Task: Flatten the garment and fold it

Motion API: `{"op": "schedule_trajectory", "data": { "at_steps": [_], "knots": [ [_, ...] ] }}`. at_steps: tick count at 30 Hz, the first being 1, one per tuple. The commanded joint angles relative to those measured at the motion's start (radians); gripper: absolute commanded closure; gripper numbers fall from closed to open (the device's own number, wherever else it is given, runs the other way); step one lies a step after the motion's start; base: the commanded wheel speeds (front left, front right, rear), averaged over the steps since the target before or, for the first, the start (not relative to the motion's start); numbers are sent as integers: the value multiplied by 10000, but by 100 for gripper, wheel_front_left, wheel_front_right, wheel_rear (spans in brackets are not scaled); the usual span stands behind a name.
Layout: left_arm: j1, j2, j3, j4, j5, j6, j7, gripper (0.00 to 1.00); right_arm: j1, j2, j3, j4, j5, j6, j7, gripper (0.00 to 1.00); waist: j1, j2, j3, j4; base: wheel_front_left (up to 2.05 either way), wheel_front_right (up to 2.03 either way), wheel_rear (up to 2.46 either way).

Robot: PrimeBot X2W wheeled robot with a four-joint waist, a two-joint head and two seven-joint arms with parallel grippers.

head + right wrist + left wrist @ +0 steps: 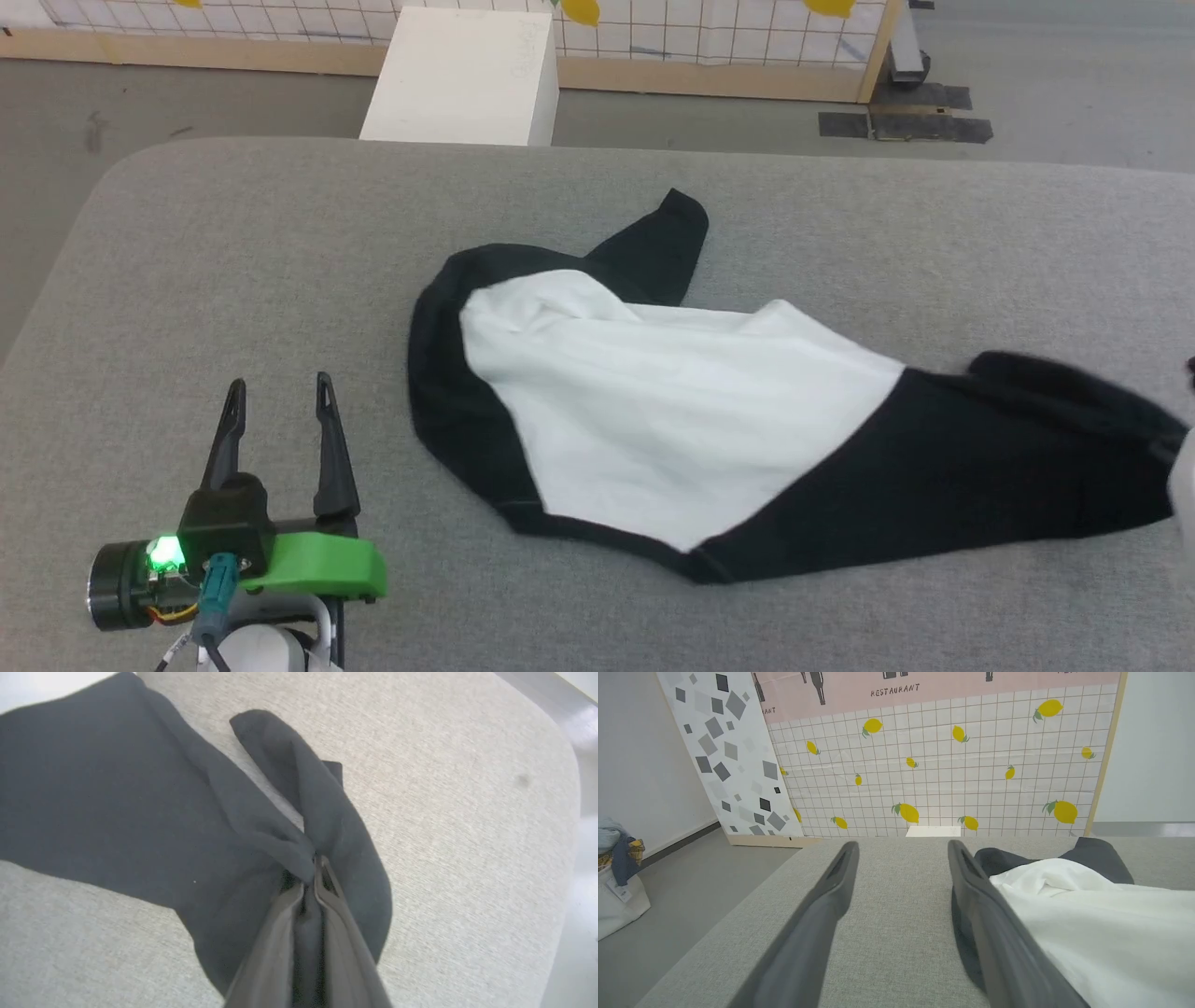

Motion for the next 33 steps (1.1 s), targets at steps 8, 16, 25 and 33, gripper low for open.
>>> {"op": "schedule_trajectory", "data": {
  "at_steps": [8,16,25,33],
  "knots": [
    [-512,-223,-30,92,370,-298,-36,0,-962,962,324,2353,64,-17,177,100,0,0,361,378,0,0,0],
    [-652,-116,120,214,445,-476,-36,0,-1263,1570,663,3339,-732,-17,-2200,0,0,0,-9,171,0,0,0],
    [-1599,768,165,2149,201,-1654,14,0,-1351,1657,-380,3112,-2102,-17,-5283,0,0,0,-613,-285,0,0,0],
    [-3144,1401,-560,3560,-555,-2733,2434,0,-61,2610,-2756,1447,-3958,-17,-5778,0,0,0,-734,-607,0,0,0]
  ]
}}
